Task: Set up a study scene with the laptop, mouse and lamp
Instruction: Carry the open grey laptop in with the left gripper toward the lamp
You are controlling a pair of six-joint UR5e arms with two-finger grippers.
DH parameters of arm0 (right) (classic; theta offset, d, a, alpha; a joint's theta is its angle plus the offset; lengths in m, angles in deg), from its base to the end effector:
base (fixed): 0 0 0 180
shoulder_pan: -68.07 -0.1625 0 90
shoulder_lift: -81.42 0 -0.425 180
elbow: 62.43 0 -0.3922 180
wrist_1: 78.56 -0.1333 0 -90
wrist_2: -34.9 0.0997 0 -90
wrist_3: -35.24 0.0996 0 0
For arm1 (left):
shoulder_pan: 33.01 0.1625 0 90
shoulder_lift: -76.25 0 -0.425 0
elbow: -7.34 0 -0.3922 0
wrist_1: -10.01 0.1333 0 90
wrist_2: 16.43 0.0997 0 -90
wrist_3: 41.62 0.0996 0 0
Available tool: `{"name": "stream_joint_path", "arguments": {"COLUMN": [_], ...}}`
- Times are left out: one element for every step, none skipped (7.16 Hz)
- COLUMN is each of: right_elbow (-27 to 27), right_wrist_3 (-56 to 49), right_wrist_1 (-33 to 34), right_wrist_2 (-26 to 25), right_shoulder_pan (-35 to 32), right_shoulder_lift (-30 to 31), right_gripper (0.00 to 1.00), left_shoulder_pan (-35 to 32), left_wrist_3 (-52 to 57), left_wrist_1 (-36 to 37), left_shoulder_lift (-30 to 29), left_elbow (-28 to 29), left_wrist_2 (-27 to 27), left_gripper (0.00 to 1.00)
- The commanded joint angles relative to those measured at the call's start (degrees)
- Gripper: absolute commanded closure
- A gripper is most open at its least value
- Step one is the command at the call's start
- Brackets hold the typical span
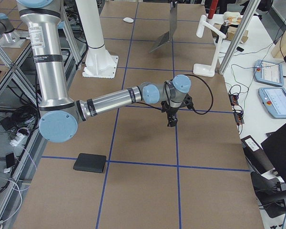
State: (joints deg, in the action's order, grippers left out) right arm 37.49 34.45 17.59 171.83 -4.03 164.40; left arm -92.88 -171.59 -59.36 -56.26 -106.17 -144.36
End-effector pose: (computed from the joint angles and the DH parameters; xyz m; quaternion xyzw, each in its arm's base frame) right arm -0.1077 -0.5304 0.5182 0.0263 -0.4048 -0.1852 0.8950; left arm 0.2250 -0.5313 0.1016 -0.2323 0.4112 -0.5869 0.6577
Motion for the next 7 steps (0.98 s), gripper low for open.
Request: {"name": "stream_joint_path", "arguments": {"right_elbow": [-0.7,-0.7,-0.9,-1.0,-1.0,-1.3,-1.4], "right_wrist_3": [0.0,0.0,0.0,0.0,0.0,0.0,0.0], "right_wrist_1": [0.0,0.0,0.0,0.0,0.0,0.0,0.0], "right_wrist_2": [0.1,0.1,0.1,0.1,0.1,0.1,0.1], "right_shoulder_pan": [0.0,0.0,0.0,0.0,0.0,0.0,0.0], "right_shoulder_lift": [0.1,0.1,0.1,0.0,0.0,0.0,0.0], "right_gripper": [0.00,0.00,0.00,0.00,0.00,0.00,0.00], "left_shoulder_pan": [8.4,11.3,12.6,13.4,14.0,14.0,14.1], "left_wrist_3": [-10.8,-12.1,-13.1,-15.3,-17.1,-17.8,-17.8], "left_wrist_1": [0.2,-0.1,-1.1,-2.2,-5.9,-9.3,-13.6], "left_shoulder_lift": [-9.9,-12.0,-14.2,-17.8,-20.8,-21.1,-21.3], "left_elbow": [9.1,13.0,17.5,23.5,29.3,32.0,35.6], "left_wrist_2": [7.6,10.2,11.3,11.4,12.9,13.0,13.4], "left_gripper": [1.00,1.00,1.00,1.00,1.00,1.00,1.00]}}
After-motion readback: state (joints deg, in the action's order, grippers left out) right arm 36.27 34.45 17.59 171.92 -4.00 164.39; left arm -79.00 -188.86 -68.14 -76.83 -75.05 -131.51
